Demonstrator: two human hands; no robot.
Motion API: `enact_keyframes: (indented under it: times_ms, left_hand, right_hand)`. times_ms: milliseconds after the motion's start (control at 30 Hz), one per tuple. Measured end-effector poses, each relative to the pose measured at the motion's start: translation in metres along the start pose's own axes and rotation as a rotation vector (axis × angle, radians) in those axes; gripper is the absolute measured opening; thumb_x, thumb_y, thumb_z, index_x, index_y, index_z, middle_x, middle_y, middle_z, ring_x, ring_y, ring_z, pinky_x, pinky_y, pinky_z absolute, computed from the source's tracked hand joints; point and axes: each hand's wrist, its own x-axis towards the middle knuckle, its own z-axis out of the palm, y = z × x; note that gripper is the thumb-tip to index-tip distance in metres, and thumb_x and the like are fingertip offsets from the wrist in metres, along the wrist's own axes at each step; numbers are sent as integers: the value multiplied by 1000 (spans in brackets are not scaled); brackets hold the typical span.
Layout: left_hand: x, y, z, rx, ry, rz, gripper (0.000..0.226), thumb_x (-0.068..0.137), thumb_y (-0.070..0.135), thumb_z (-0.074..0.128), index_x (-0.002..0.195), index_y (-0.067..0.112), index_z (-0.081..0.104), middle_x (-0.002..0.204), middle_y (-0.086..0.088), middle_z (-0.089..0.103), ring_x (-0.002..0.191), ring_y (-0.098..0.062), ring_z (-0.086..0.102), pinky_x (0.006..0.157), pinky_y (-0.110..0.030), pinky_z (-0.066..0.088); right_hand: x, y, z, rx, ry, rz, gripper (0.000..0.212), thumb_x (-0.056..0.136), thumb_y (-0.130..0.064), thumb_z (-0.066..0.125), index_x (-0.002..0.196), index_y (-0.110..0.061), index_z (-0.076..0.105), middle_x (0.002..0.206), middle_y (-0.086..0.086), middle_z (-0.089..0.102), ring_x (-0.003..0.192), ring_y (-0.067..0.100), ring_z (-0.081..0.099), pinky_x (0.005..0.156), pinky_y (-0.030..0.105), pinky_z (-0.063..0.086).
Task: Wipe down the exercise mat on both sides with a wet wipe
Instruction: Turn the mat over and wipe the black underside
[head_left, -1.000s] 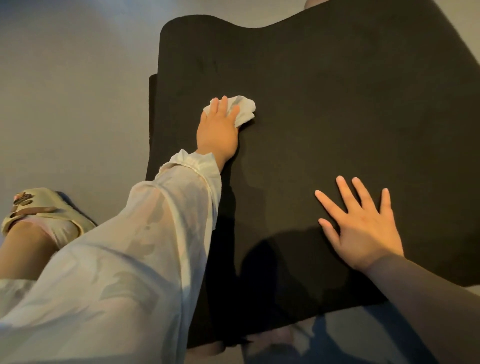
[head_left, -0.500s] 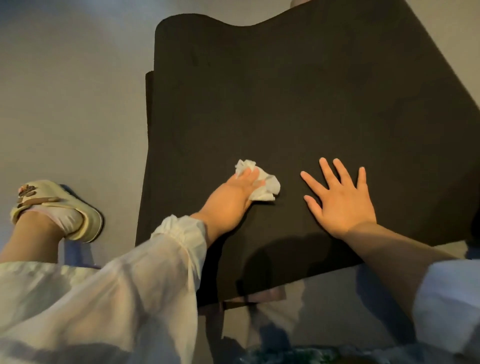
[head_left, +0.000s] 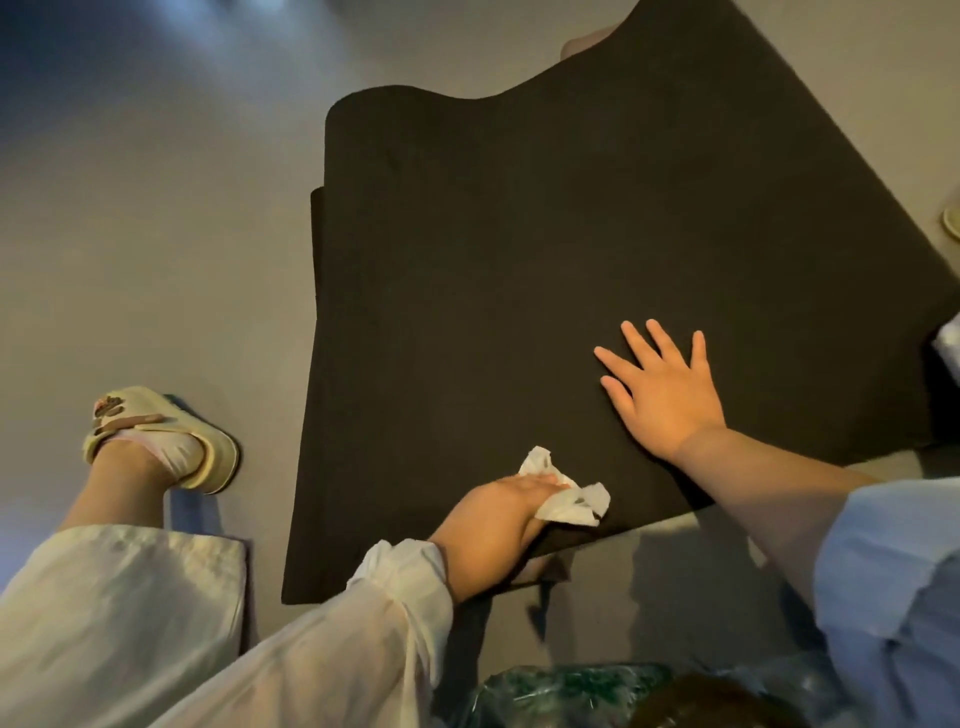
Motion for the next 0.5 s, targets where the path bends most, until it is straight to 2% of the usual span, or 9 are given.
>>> enact_keyframes:
  times_ms: [67, 200, 267, 300, 400, 500]
  left_hand:
    - [7, 1, -13, -101, 57, -73, 21, 95, 18, 53, 113, 17, 65, 113, 0, 64, 107, -9, 58, 96, -23, 42]
    - [46, -1, -42, -178, 304, -173, 18, 95, 16, 49, 97, 10, 66, 101, -5, 66, 97, -14, 60, 83, -18, 43]
    - [71, -7, -59, -159, 374, -227, 20, 96, 16, 43, 91, 15, 63, 94, 0, 63, 94, -16, 59, 76, -15, 37]
    - [84, -9, -66, -174, 396, -248, 21, 97, 14, 43, 90, 17, 63, 93, 2, 62, 93, -16, 60, 77, -16, 37]
    - [120, -17, -81, -205, 434, -299, 24, 99, 19, 40, 94, 15, 63, 97, -3, 64, 89, -12, 59, 81, -23, 41]
    - [153, -23, -89, -141, 457, -338, 29, 102, 30, 35, 95, 16, 60, 83, 8, 56, 76, -1, 51, 68, -14, 35]
  right_hand:
    - [-2, 1, -3, 46, 6, -11, 51, 96, -49, 11, 145, -41, 23, 158, -3, 12, 146, 23, 0, 113, 55, -4]
    - [-9, 17, -7, 80, -10, -108, 50, 98, -47, 15, 146, -37, 24, 158, -4, 13, 146, 18, 3, 115, 48, -2]
    - [-14, 32, -11, 45, -5, -145, 52, 97, -48, 15, 146, -35, 26, 157, -3, 17, 145, 17, 9, 116, 43, 2]
    - [-19, 41, -13, 8, 10, -140, 55, 95, -49, 13, 146, -34, 29, 157, -2, 20, 145, 19, 13, 116, 43, 4]
    - [-34, 62, -16, -81, 1, 0, 61, 94, -54, 7, 143, -34, 36, 153, 5, 30, 142, 27, 23, 114, 51, 11]
    - [-41, 70, -9, -73, -33, 111, 62, 92, -58, -2, 146, -40, 22, 155, 6, 25, 144, 28, 16, 112, 56, 7]
